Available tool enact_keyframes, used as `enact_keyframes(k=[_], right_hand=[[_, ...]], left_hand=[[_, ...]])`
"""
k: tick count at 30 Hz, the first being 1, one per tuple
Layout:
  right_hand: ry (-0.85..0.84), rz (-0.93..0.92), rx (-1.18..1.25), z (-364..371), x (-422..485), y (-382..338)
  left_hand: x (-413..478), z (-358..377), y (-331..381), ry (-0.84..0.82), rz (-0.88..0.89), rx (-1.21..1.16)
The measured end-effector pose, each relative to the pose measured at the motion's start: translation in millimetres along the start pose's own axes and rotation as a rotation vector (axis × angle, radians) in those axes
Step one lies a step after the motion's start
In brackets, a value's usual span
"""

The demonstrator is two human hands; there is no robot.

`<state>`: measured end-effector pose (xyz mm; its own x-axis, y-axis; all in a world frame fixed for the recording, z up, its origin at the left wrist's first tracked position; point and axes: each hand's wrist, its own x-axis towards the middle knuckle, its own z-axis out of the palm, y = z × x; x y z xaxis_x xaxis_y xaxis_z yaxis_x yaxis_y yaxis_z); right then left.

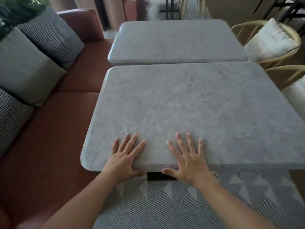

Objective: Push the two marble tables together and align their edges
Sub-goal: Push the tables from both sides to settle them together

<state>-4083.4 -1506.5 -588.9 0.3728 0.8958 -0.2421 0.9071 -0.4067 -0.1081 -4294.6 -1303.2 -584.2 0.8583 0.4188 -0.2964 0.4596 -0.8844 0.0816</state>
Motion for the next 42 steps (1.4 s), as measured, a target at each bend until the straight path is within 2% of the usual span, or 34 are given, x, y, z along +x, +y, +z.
enact_keyframes(k=[8,19,38,42], right_hand=[[0.089,0.019,-0.088,4,0,-10],[0.149,0.033,-0.138,6,9,-16],[0.179,0.016,-0.088,7,20,-26],[0.175,-0.014,-0.014,9,22,-23]], left_hand=[[1,14,-2,0.171,0.037,0.081],[6,11,-13,0.216,0.061,0.132],[14,10,-32,0.292,0.107,0.127],[14,12,-35,0.233,0.109,0.117]])
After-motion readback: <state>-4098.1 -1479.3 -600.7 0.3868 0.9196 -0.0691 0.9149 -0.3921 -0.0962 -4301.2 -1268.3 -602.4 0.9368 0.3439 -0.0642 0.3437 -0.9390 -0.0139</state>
